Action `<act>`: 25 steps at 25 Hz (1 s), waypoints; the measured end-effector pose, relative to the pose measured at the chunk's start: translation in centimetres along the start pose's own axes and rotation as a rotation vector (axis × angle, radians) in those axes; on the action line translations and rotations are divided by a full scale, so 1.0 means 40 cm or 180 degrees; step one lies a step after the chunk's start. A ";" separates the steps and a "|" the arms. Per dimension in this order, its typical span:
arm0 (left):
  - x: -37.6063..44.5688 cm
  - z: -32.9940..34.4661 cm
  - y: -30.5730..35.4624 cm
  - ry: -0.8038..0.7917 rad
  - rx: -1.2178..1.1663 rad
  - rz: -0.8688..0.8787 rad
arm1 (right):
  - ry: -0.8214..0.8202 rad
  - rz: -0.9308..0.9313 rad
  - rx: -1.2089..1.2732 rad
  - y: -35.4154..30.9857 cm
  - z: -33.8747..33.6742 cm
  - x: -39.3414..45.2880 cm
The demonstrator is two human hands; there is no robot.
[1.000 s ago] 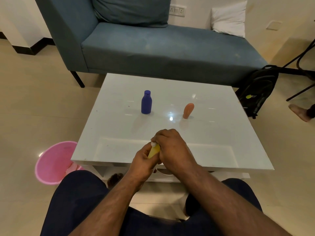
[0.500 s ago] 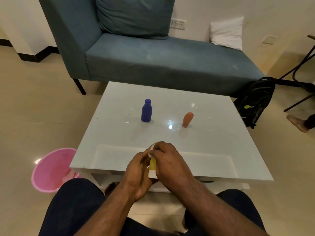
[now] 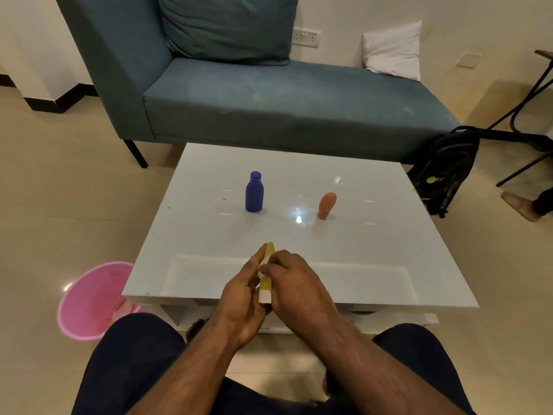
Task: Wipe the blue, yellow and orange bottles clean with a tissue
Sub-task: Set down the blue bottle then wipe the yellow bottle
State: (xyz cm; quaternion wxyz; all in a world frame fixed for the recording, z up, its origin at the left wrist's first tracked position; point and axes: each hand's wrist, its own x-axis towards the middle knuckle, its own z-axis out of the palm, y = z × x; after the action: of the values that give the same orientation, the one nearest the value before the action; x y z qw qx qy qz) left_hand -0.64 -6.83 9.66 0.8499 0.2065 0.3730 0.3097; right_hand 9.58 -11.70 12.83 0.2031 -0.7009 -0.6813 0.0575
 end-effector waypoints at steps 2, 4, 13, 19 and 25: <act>0.003 0.001 -0.005 0.0028 0.0074 0.0068 | 0.0084 0.0153 0.0131 0.012 -0.003 0.027; -0.001 0.003 -0.001 -0.0004 -0.0079 0.0021 | 0.0104 0.0160 0.0139 0.003 0.001 0.023; 0.006 -0.012 -0.009 0.0035 -0.0114 0.0052 | 0.0084 -0.0003 0.0157 -0.001 0.010 -0.012; 0.009 -0.023 0.008 0.0035 -0.0285 -0.0080 | 0.0132 0.0129 0.0367 -0.017 0.034 -0.044; 0.011 -0.015 0.002 -0.0045 -0.0290 -0.0105 | 0.0281 0.0359 0.0613 0.011 0.009 0.008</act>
State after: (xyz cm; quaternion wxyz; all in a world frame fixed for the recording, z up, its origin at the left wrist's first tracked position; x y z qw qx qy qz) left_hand -0.90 -6.39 9.09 0.8660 0.1636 0.3558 0.3109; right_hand 9.88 -11.30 12.38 0.2958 -0.7172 -0.6225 0.1031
